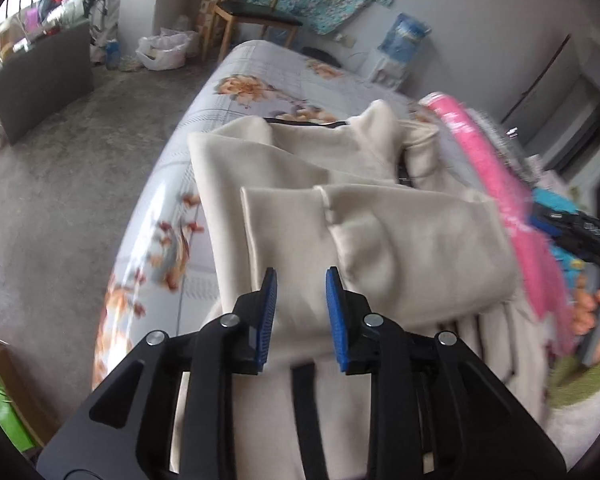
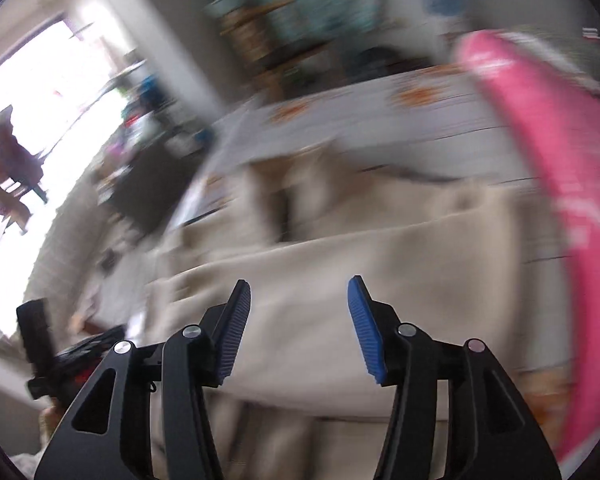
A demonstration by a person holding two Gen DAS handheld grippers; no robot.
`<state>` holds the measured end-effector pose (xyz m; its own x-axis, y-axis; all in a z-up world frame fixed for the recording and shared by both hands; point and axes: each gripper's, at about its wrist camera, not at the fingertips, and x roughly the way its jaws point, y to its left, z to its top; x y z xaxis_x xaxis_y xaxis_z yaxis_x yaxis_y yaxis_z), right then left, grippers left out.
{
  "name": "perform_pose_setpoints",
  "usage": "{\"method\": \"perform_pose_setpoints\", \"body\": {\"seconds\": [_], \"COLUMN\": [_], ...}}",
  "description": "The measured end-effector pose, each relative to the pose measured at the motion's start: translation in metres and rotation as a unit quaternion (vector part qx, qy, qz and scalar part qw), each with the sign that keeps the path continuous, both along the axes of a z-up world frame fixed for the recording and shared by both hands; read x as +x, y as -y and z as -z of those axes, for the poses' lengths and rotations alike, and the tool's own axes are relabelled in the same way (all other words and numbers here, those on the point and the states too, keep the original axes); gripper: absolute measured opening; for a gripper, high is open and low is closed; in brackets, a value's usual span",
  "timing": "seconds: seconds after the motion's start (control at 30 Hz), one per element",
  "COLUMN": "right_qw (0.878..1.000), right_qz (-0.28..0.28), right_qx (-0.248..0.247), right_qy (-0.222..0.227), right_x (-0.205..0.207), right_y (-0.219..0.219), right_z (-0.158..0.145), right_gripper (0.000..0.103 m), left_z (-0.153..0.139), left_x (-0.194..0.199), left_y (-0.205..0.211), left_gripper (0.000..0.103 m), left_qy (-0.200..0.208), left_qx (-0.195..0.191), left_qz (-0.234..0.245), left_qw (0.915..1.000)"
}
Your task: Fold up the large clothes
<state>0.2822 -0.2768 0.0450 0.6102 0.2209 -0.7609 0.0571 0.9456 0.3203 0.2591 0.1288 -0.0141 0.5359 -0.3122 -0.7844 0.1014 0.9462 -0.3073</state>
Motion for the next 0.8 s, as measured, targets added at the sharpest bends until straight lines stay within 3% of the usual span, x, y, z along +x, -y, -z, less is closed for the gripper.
{"method": "perform_pose_setpoints", "body": {"seconds": [0.13,0.23,0.33,0.47,0.63,0.8], "right_qw": [0.996,0.993,0.994,0.995,0.998,0.995], "right_qz": [0.072,0.072,0.060,0.033,0.049,0.065], "right_qx": [-0.020,-0.013,-0.005,-0.027,-0.031,-0.041], "right_qy": [-0.049,-0.088,-0.097,-0.089,-0.037,-0.060], "right_x": [0.007,0.024,0.037,0.050,0.035,0.042], "right_y": [0.069,0.087,0.087,0.070,0.075,0.083], "right_z": [0.021,0.047,0.065,0.074,0.055,0.083], "right_gripper": [0.050,0.050,0.049,0.007,0.005,0.006], "left_z": [0.017,0.024,0.026,0.027,0.025,0.030], "left_x": [0.017,0.017,0.013,0.013,0.016,0.022], "left_y": [0.015,0.019,0.022,0.025,0.032,0.036], "left_gripper": [0.024,0.024,0.024,0.022,0.017,0.015], "left_qy": [-0.019,-0.017,-0.009,-0.001,0.005,0.008], "left_qx": [0.053,0.070,0.087,0.092,0.106,0.120], "left_qz": [-0.006,-0.009,-0.011,-0.012,-0.005,-0.008], "left_qw": [0.9984,0.9973,0.9961,0.9957,0.9944,0.9927]}}
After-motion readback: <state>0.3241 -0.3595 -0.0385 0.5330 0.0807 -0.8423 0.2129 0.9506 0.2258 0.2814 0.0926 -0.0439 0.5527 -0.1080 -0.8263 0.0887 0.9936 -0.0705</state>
